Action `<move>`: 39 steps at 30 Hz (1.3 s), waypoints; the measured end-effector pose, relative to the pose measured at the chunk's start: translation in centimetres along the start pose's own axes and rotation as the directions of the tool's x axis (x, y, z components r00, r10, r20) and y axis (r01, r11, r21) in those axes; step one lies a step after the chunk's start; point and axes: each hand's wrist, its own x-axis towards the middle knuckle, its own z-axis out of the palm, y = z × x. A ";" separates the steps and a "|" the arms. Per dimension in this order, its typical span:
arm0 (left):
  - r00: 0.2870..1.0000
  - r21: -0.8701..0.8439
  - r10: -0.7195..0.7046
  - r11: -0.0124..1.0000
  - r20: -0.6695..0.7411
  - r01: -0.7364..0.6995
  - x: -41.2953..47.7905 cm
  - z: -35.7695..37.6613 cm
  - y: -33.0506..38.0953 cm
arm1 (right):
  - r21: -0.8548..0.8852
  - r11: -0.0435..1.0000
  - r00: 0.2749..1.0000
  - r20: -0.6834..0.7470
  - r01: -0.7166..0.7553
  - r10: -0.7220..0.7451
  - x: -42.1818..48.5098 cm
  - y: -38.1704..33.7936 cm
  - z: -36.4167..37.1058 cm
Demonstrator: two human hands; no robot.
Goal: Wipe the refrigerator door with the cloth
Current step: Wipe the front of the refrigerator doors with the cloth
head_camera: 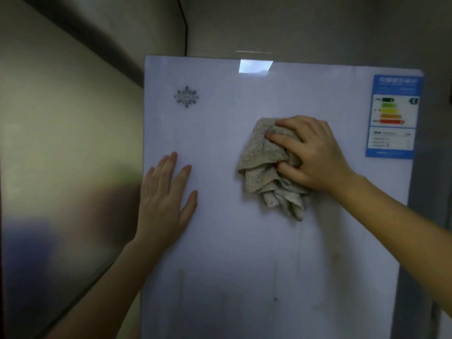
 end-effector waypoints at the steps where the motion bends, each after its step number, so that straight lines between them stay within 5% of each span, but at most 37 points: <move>1: 1.000 -0.002 -0.003 1.000 -0.002 0.003 1.0 0.1 0.3 | 0.001 1.000 1.000 -0.009 -0.016 0.016 0.7 0.2 -0.1; 5: 0.998 -0.015 -0.032 0.999 -0.057 0.032 3.5 0.7 1.3 | 0.054 0.997 0.998 -0.030 -0.056 0.058 0.3 -1.0 0.7; 11: 0.995 0.020 0.008 1.000 -0.100 -0.006 3.6 1.3 0.9 | 0.043 0.980 0.978 0.069 0.195 -0.197 -2.8 -1.0 1.6; 19: 0.995 -0.004 0.002 1.000 -0.104 -0.003 3.3 1.9 0.8 | 0.036 0.999 0.998 -0.057 -0.039 0.041 0.7 0.0 1.2; 25: 0.996 0.015 0.021 1.000 -0.084 -0.020 3.3 1.5 0.7 | 0.019 0.969 0.966 0.070 0.247 -0.248 -1.5 -0.5 1.5; 31: 0.997 0.012 0.019 1.000 -0.078 -0.018 3.3 1.3 0.7 | 0.076 0.981 0.980 -0.070 -0.180 0.185 0.0 3.6 -0.8; 33: 0.998 0.009 0.006 1.000 -0.070 -0.006 3.4 1.2 0.8 | 0.088 0.971 0.970 -0.082 -0.223 0.230 -0.7 3.3 -0.5; 39: 0.999 0.001 -0.005 1.000 -0.052 0.005 3.3 1.0 1.2 | 0.021 0.985 0.982 0.079 0.172 -0.174 -6.6 -0.1 0.7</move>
